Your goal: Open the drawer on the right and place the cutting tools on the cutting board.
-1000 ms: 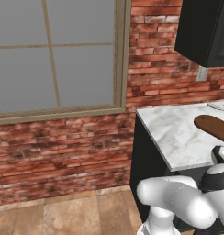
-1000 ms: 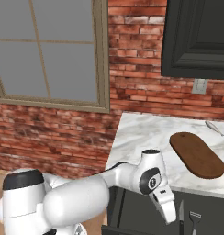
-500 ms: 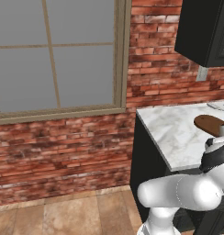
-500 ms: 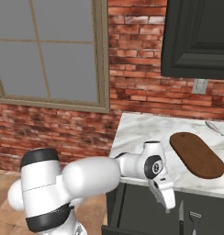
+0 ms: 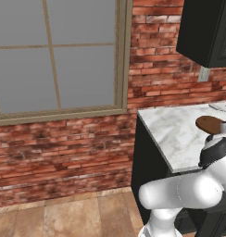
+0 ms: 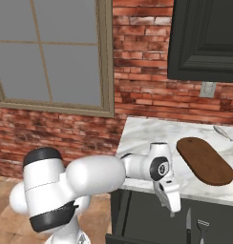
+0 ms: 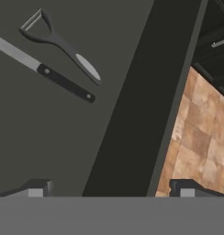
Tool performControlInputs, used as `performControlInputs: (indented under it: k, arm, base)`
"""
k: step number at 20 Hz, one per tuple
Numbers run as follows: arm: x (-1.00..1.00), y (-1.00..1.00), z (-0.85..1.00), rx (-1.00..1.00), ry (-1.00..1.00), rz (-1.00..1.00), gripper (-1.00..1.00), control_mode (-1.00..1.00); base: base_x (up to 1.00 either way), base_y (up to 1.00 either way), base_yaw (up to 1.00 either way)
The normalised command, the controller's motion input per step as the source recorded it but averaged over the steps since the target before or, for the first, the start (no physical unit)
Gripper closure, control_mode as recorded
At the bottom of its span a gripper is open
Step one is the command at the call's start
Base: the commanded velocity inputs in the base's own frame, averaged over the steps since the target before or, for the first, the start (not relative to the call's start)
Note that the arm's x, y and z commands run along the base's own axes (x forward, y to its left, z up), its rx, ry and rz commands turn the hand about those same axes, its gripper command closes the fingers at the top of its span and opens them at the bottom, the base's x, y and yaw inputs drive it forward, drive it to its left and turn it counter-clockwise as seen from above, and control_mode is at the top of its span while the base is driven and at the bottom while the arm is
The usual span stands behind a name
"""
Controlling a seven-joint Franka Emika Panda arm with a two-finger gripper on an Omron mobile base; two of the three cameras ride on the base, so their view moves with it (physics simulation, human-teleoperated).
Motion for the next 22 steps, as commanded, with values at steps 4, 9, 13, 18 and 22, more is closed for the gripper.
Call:
performControlInputs:
  k: [4, 9, 13, 18, 22]
  arm:
    - [0.01, 0.14, 0.04, 0.00, -0.07, 0.00, -1.00, -1.00]
    - [0.06, 0.12, 0.02, 0.00, -0.07, 0.02, -1.00, -1.00]
    - [0.02, 0.09, 0.02, 0.00, -0.02, 0.05, -1.00, -1.00]
    - [0.00, 0.10, 0.07, 0.00, -0.01, 0.03, -1.00, -1.00]
    - [0.00, 0.06, 0.13, 0.00, -0.09, 0.04, -1.00, -1.00]
  base:
    - [0.00, 0.00, 0.00]
    - [0.00, 0.00, 0.00]
    - [0.00, 0.00, 0.00]
    - [0.00, 0.00, 0.00]
    - [0.00, 0.00, 0.00]
